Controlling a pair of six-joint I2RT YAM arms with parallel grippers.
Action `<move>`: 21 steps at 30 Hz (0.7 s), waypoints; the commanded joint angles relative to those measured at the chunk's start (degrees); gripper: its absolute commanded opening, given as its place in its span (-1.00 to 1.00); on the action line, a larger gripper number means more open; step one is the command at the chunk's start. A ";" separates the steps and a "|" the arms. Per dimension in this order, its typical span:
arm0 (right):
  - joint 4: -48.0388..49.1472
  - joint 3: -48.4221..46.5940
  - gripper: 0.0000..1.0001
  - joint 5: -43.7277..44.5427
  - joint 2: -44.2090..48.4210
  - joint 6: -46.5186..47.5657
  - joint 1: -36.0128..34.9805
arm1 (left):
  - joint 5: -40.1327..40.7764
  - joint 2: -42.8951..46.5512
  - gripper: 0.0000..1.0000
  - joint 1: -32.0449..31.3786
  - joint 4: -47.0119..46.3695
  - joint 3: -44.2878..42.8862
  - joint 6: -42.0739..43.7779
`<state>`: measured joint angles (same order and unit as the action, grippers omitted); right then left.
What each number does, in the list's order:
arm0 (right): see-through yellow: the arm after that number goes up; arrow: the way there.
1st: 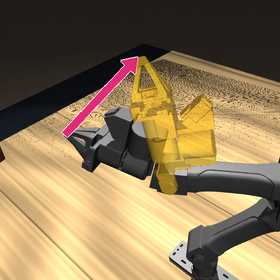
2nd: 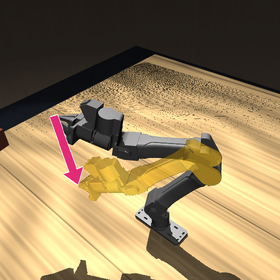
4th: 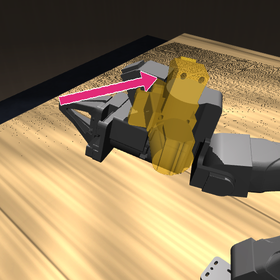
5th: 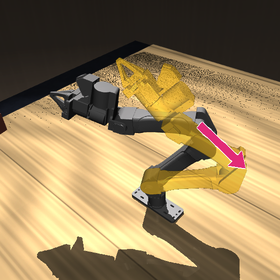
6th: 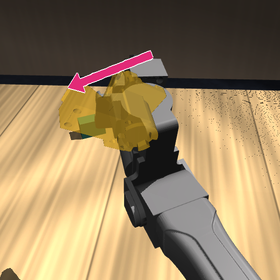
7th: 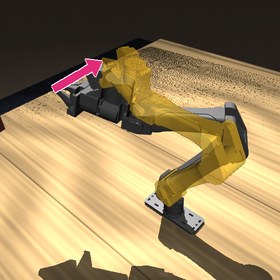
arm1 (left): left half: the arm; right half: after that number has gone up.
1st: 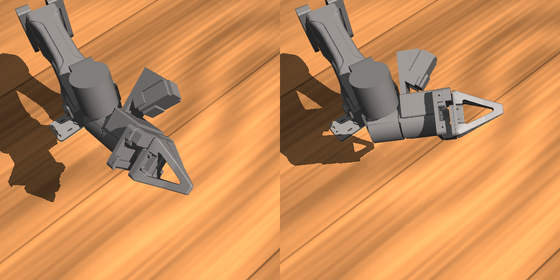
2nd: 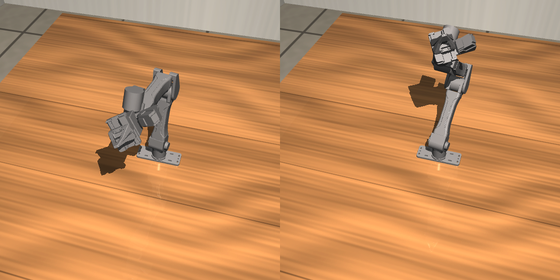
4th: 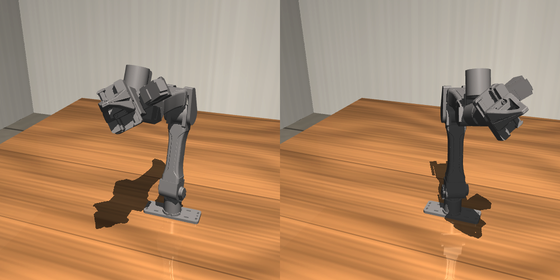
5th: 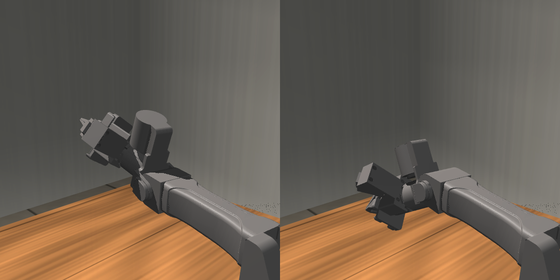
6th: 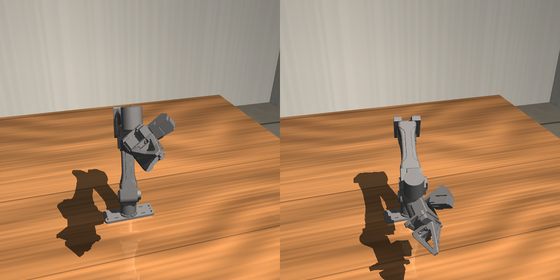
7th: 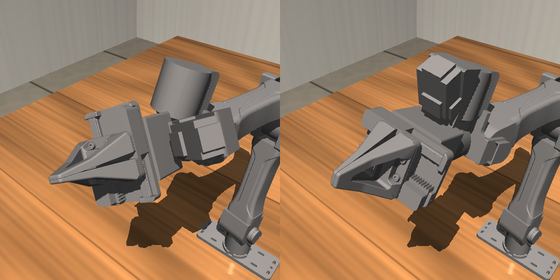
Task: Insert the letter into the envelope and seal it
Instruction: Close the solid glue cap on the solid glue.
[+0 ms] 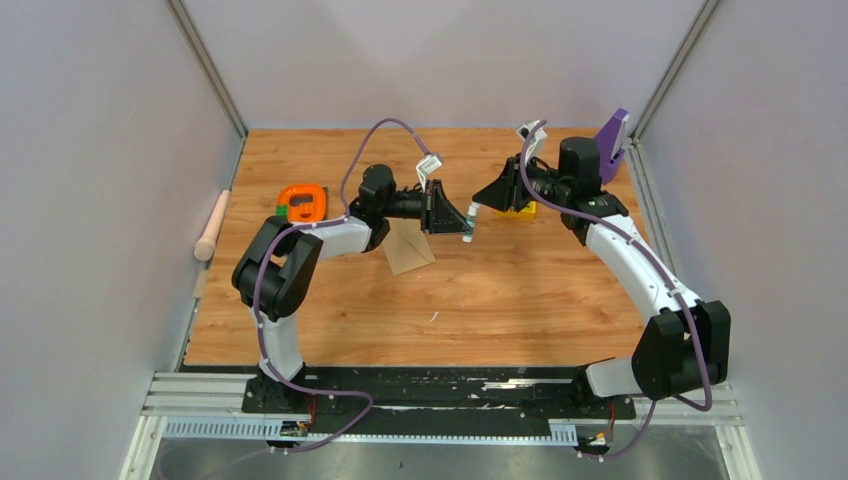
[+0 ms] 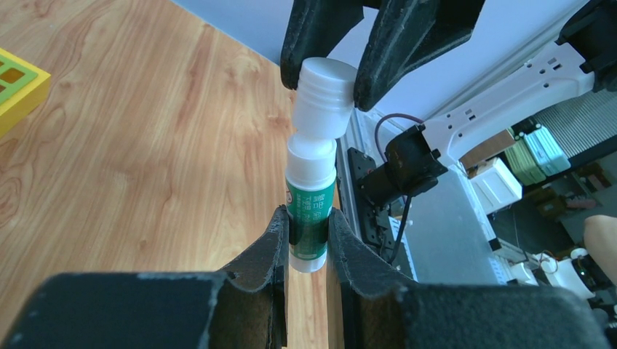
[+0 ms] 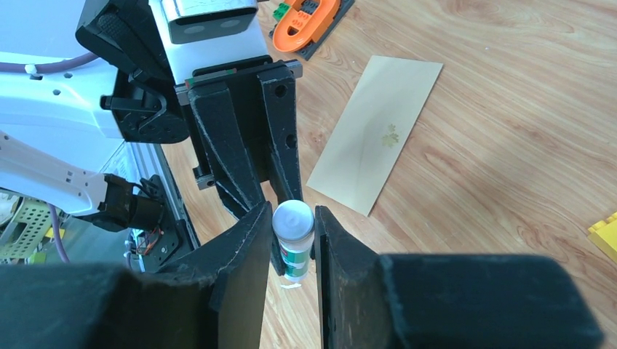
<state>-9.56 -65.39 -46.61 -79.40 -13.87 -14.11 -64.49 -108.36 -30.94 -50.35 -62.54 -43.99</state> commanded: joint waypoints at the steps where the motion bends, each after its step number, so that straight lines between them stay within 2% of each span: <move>1: 1.30 -1.10 -0.45 -1.35 1.27 -0.54 -1.06 | -0.90 -0.07 -1.00 0.18 -1.04 -2.20 1.34; 21: 1.21 -2.23 -0.46 1.46 0.91 0.77 -1.74 | -1.08 0.72 -1.00 0.26 -1.71 -1.83 0.90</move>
<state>-9.56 -65.41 -45.71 -79.40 -13.82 -15.57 -64.69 -108.36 -30.94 -50.39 -62.57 -44.03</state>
